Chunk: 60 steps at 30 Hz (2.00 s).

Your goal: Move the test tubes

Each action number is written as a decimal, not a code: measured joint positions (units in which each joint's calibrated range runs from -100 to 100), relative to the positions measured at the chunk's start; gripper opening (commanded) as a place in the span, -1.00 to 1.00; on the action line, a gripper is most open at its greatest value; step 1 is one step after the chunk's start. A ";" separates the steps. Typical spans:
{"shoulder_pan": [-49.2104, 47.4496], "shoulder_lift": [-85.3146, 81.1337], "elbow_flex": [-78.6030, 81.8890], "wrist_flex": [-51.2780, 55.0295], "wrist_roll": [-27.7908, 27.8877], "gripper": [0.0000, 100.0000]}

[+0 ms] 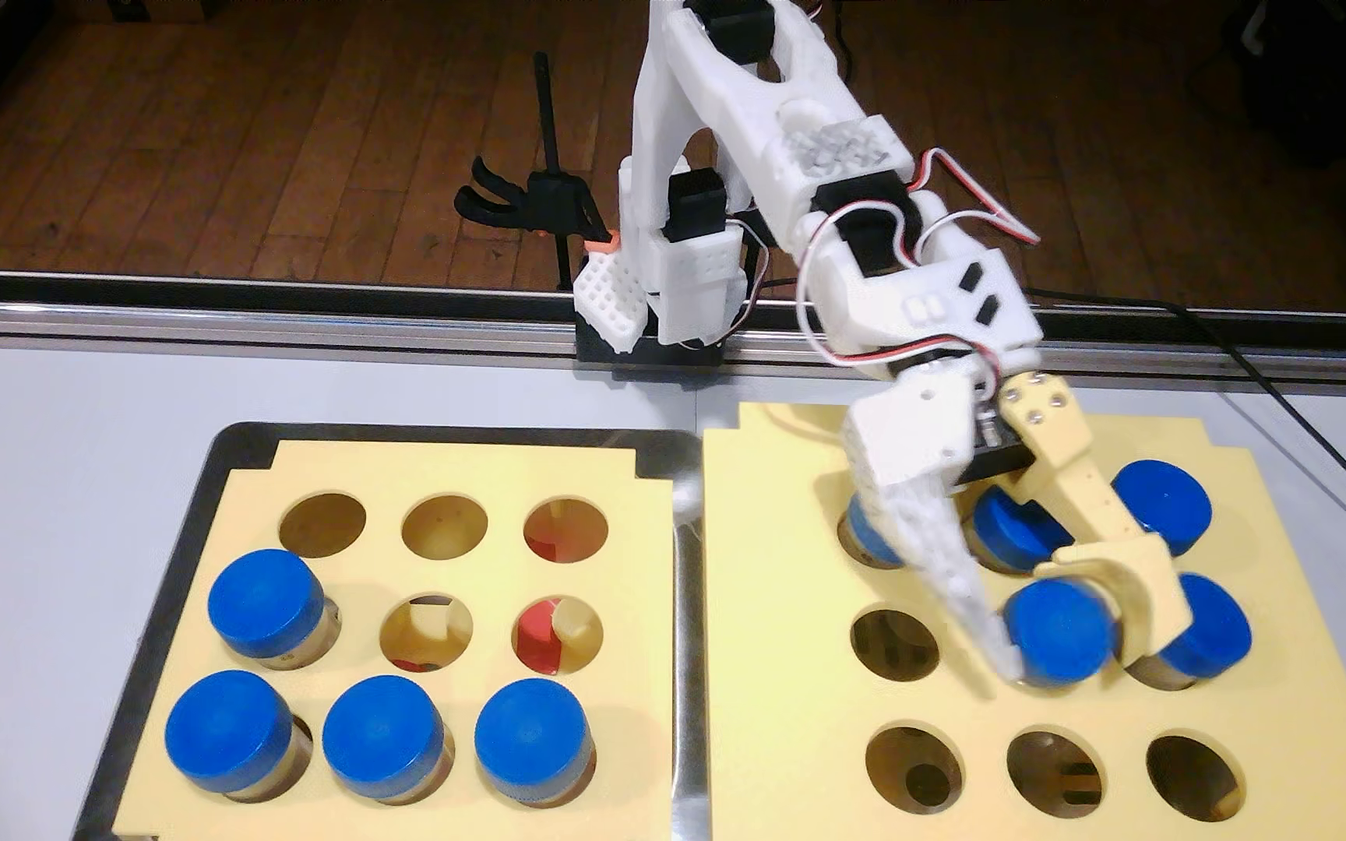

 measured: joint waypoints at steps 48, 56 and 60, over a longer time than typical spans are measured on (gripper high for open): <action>45.50 -5.85 13.21 -8.00 1.58 -0.43; 45.76 -5.00 12.27 -8.09 1.58 -0.76; 45.67 -4.92 8.52 -8.29 1.28 -0.79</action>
